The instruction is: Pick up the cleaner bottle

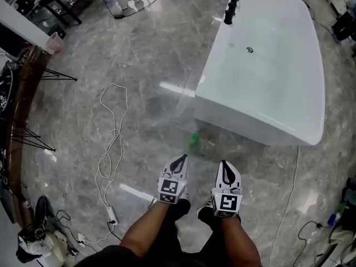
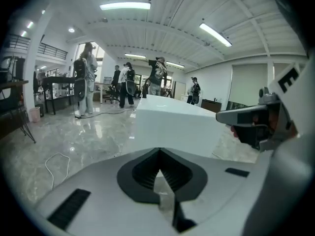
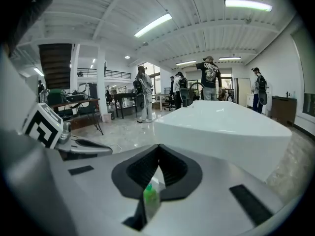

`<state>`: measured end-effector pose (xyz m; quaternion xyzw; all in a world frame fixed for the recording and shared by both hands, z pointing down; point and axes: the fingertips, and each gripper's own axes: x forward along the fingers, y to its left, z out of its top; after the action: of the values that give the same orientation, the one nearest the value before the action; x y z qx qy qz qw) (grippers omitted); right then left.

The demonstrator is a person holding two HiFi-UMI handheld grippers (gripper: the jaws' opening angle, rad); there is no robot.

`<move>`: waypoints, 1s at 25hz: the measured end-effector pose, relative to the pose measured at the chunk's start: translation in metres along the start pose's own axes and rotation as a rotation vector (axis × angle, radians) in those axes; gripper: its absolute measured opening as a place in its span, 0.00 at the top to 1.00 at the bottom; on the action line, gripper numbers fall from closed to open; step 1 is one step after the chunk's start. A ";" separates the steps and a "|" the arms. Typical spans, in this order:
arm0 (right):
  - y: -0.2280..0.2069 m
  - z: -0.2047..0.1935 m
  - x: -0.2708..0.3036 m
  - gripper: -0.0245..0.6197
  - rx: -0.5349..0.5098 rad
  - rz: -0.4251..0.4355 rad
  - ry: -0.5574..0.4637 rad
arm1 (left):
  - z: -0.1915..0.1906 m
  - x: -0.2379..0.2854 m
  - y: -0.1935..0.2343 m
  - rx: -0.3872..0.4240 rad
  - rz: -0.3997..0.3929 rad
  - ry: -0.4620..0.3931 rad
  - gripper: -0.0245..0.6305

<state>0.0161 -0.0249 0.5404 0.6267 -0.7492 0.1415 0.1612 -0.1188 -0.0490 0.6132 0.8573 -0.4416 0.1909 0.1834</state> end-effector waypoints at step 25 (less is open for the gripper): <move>-0.060 -0.316 0.201 0.94 0.035 -0.001 -0.060 | -0.324 0.233 0.073 0.018 0.209 0.016 0.95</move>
<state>0.0631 -0.0840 0.9115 0.6336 -0.7509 0.1357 0.1278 -0.1072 -0.0920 1.0166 0.8067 -0.5252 0.2198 0.1584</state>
